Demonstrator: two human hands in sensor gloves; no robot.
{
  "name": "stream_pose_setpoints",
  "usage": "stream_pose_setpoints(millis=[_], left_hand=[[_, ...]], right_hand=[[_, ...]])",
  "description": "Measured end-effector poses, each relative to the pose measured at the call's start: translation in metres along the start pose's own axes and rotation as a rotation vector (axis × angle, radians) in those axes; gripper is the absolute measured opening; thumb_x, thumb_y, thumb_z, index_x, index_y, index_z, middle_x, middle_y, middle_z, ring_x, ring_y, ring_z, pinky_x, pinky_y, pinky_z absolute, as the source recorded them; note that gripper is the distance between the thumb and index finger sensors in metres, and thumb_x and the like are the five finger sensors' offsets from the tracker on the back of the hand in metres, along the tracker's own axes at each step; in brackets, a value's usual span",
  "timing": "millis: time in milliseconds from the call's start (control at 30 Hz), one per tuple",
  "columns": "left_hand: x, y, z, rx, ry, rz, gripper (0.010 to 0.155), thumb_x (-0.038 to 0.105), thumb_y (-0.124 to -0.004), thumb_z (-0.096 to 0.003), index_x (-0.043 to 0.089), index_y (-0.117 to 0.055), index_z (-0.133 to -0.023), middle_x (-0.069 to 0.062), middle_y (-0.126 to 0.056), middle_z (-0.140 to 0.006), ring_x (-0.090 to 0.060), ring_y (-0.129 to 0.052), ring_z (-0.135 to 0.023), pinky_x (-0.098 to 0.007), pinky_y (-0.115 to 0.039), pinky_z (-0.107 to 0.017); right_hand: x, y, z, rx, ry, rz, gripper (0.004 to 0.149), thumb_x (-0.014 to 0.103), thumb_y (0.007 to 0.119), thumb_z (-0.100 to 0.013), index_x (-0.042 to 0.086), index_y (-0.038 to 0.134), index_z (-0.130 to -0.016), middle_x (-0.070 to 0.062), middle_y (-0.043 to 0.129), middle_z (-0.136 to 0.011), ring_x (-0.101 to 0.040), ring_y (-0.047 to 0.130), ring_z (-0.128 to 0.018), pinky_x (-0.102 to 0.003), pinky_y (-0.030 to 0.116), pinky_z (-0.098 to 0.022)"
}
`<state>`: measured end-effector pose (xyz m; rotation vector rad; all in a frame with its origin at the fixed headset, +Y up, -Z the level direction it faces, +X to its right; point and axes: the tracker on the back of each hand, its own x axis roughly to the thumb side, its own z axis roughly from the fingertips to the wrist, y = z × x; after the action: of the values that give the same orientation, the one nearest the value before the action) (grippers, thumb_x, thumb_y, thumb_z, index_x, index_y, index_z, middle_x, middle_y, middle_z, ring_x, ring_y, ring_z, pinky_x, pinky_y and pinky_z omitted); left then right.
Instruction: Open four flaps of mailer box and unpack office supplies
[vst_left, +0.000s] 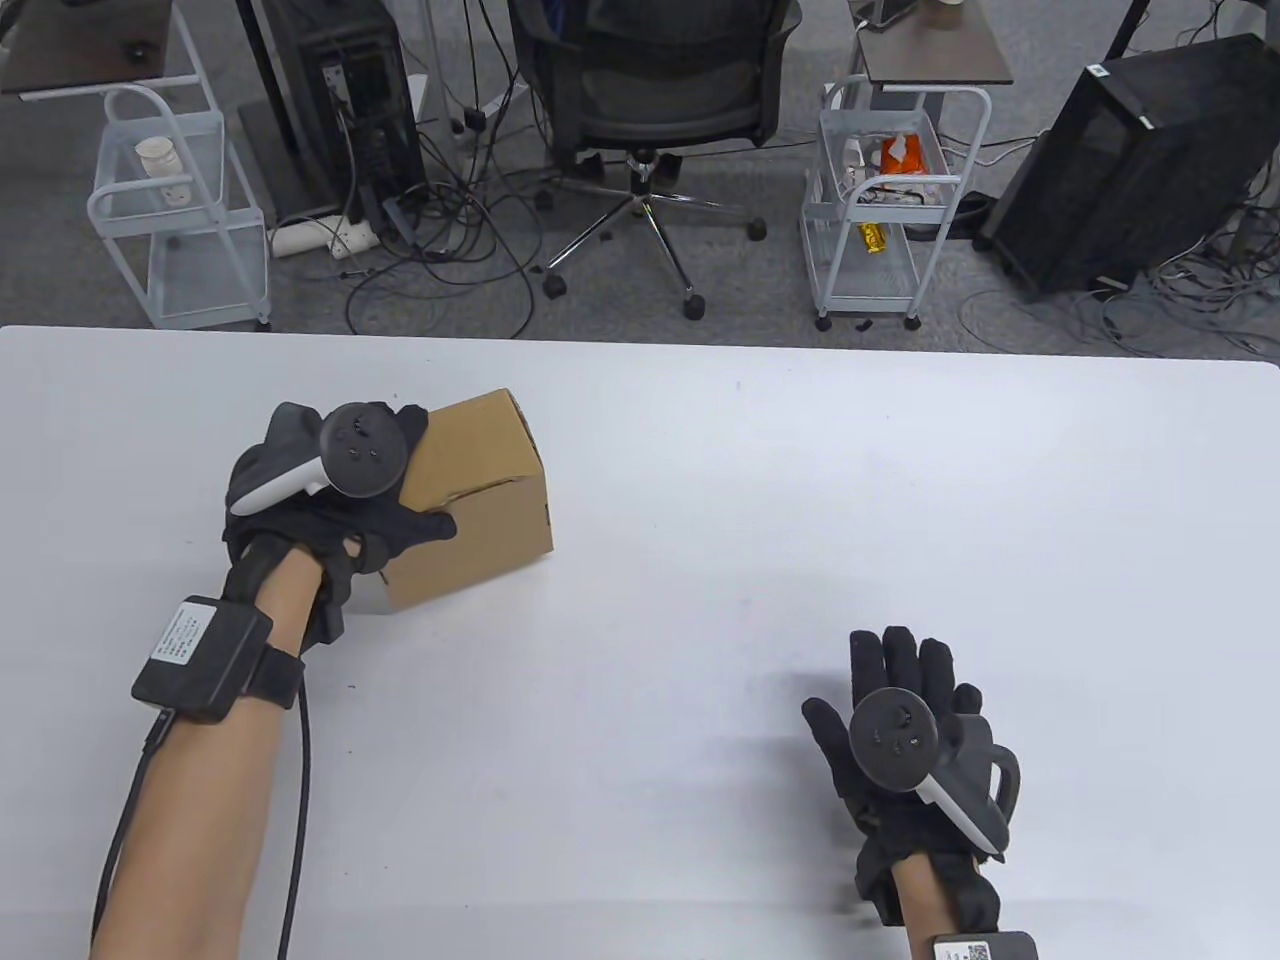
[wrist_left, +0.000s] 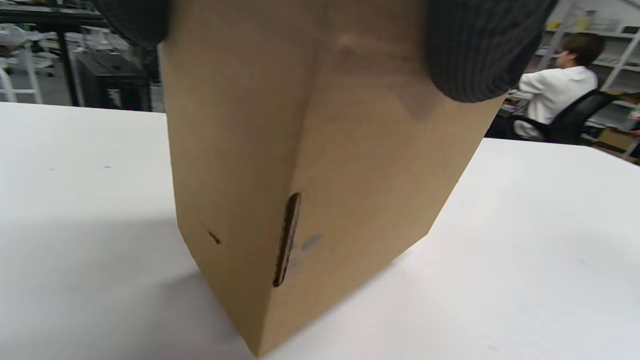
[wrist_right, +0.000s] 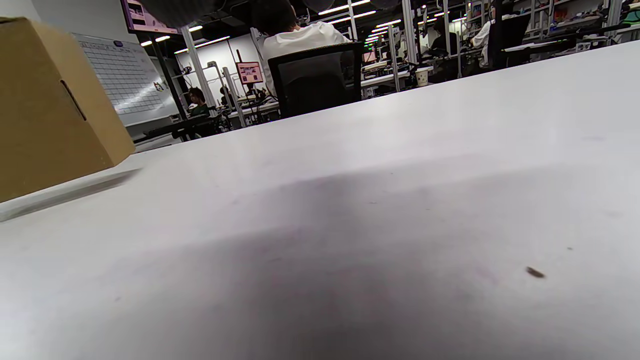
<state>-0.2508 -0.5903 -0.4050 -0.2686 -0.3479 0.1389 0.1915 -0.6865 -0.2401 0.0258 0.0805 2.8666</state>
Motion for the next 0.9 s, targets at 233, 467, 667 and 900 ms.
stream_pose_setpoints(millis=[233, 467, 667, 900], left_hand=[[0.063, -0.015, 0.019, -0.016, -0.144, 0.007, 0.107, 0.063, -0.081, -0.0498, 0.011, -0.014, -0.115, -0.030, -0.019, -0.124, -0.064, -0.032, -0.113, -0.074, -0.058, -0.076], [0.114, -0.028, 0.039, -0.045, -0.229, -0.077, 0.107, 0.063, -0.080, -0.0497, 0.011, -0.014, -0.115, -0.030, -0.019, -0.124, -0.063, -0.032, -0.113, -0.074, -0.058, -0.077], [0.141, -0.041, 0.050, -0.076, -0.269, -0.078, 0.107, 0.063, -0.081, -0.0500, 0.011, -0.014, -0.115, -0.030, -0.018, -0.124, -0.063, -0.032, -0.113, -0.074, -0.058, -0.077], [0.160, -0.058, 0.058, -0.111, -0.310, -0.086, 0.107, 0.063, -0.081, -0.0501, 0.011, -0.014, -0.115, -0.030, -0.018, -0.124, -0.063, -0.031, -0.113, -0.074, -0.057, -0.077]], right_hand=[[0.001, 0.003, 0.000, 0.034, -0.021, -0.016, 0.077, 0.053, 0.052, -0.060, 0.006, 0.027, -0.117, -0.029, 0.021, -0.124, -0.060, 0.013, -0.104, -0.079, 0.023, -0.068], [0.003, 0.004, -0.001, 0.046, -0.050, -0.024, 0.078, 0.053, 0.052, -0.060, 0.006, 0.027, -0.117, -0.029, 0.021, -0.124, -0.060, 0.013, -0.104, -0.079, 0.023, -0.068], [0.005, 0.005, -0.001, 0.056, -0.066, -0.027, 0.078, 0.053, 0.052, -0.060, 0.006, 0.027, -0.117, -0.029, 0.022, -0.124, -0.060, 0.013, -0.104, -0.079, 0.023, -0.067], [0.008, 0.007, -0.001, 0.062, -0.081, -0.032, 0.078, 0.053, 0.052, -0.060, 0.006, 0.027, -0.117, -0.029, 0.022, -0.124, -0.060, 0.013, -0.104, -0.079, 0.023, -0.068]])
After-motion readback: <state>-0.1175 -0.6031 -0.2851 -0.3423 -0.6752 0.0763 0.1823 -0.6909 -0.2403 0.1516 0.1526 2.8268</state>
